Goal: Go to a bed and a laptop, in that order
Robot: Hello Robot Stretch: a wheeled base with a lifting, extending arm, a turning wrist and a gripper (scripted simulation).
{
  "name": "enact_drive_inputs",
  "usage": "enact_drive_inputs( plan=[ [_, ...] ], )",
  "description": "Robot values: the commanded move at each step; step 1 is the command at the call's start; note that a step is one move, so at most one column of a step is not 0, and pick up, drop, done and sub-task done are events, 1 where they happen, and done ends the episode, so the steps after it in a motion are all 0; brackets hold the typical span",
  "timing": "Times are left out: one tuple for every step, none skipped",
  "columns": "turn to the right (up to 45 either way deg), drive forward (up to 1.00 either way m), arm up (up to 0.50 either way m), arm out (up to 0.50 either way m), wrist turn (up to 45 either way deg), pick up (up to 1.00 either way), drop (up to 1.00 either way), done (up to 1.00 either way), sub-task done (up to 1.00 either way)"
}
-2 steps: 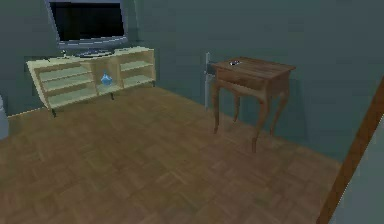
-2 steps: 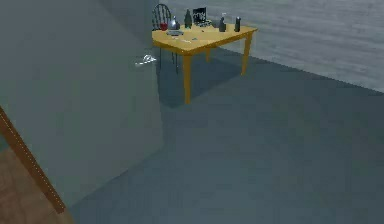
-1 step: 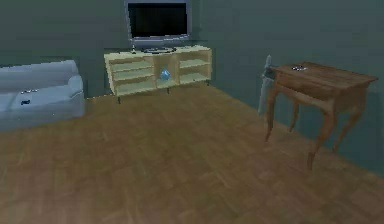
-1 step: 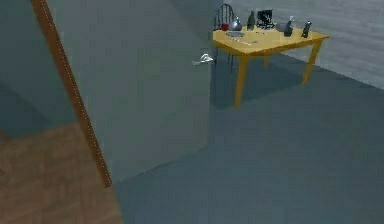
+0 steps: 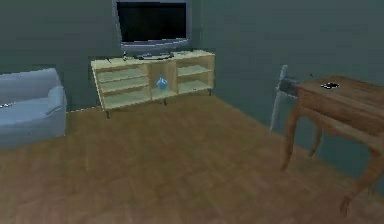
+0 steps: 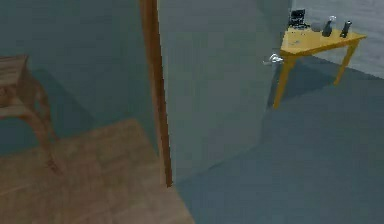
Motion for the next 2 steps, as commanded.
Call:
enact_drive_inputs(
  plan=[
    [-45.0, 0.0, 0.0, 0.0, 0.0, 0.0, 0.0, 0.0, 0.0],
    [-24.0, 0.0, 0.0, 0.0, 0.0, 0.0, 0.0, 0.0, 0.0]
  ],
)
